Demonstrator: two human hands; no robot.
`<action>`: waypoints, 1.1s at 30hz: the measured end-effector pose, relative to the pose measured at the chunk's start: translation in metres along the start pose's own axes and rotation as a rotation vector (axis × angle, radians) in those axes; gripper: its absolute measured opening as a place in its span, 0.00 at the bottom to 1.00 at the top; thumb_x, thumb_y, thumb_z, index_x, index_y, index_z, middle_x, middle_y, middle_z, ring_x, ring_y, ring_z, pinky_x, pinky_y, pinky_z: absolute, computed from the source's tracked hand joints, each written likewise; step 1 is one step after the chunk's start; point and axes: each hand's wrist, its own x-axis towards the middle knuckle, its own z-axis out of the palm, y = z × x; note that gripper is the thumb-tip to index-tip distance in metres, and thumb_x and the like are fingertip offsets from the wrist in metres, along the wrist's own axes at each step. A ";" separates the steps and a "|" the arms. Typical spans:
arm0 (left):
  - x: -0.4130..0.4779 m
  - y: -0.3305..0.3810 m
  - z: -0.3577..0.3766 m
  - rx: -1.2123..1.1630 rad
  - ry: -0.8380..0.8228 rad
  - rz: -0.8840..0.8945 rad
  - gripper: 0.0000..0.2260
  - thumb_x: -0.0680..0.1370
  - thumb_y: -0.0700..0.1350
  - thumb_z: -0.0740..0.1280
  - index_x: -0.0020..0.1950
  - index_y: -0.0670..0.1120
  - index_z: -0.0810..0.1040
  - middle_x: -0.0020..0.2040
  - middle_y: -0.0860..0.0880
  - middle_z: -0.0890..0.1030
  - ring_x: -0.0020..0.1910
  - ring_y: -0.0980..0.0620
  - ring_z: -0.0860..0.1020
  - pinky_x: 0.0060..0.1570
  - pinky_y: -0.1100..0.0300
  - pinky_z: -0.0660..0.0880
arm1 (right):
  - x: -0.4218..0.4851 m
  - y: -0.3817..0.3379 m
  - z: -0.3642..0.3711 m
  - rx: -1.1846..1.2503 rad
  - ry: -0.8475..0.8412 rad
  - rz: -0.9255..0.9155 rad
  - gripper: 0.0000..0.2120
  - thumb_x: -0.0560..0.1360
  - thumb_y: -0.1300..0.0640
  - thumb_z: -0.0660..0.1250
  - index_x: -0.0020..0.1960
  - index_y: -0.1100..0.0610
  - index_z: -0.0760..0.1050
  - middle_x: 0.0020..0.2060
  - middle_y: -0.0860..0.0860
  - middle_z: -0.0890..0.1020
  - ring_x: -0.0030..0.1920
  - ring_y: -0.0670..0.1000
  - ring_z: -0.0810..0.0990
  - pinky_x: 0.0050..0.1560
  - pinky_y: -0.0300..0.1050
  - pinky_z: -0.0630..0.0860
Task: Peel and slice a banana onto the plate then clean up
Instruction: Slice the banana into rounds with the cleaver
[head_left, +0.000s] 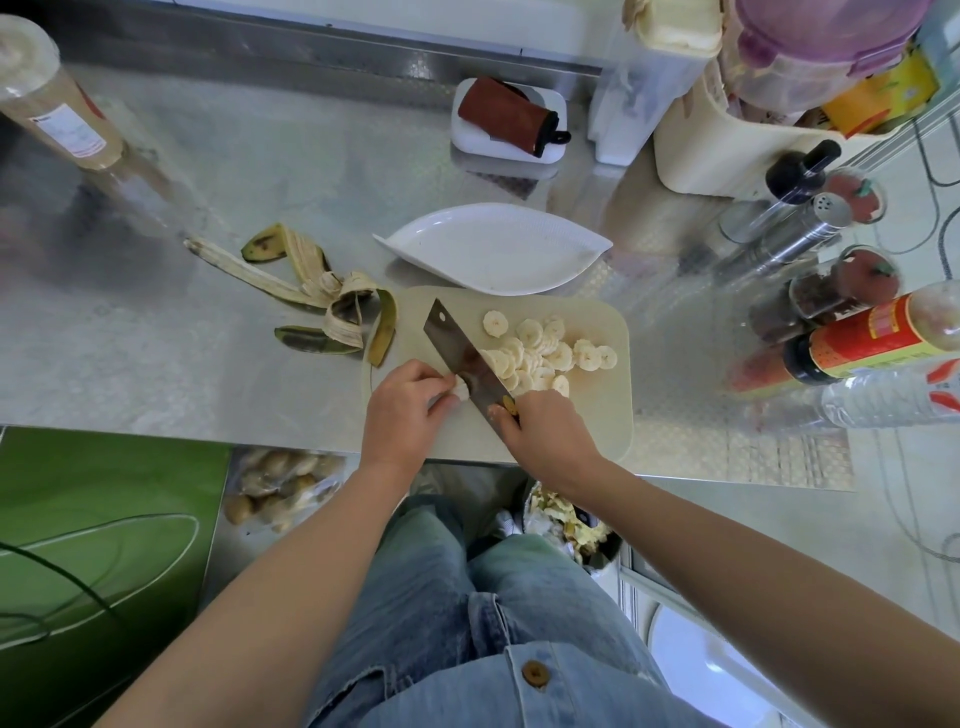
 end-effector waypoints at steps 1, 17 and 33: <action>0.000 0.000 0.000 -0.003 0.000 0.000 0.09 0.74 0.42 0.72 0.53 0.42 0.83 0.46 0.46 0.80 0.44 0.50 0.75 0.43 0.62 0.72 | -0.001 0.000 -0.004 0.002 0.020 -0.005 0.24 0.81 0.49 0.58 0.28 0.55 0.59 0.24 0.51 0.65 0.28 0.54 0.67 0.26 0.43 0.58; 0.001 0.001 0.000 -0.011 -0.008 -0.014 0.09 0.74 0.42 0.72 0.53 0.42 0.83 0.46 0.46 0.80 0.44 0.51 0.74 0.43 0.62 0.70 | -0.007 -0.006 -0.014 -0.060 -0.008 0.002 0.22 0.81 0.49 0.57 0.29 0.54 0.59 0.26 0.51 0.66 0.28 0.51 0.66 0.26 0.42 0.57; 0.000 0.000 -0.001 -0.038 0.001 0.002 0.09 0.74 0.42 0.72 0.52 0.41 0.83 0.45 0.45 0.80 0.43 0.48 0.76 0.43 0.56 0.75 | -0.003 -0.003 -0.004 0.026 0.017 -0.002 0.24 0.80 0.49 0.58 0.28 0.55 0.60 0.25 0.51 0.66 0.26 0.51 0.65 0.27 0.44 0.59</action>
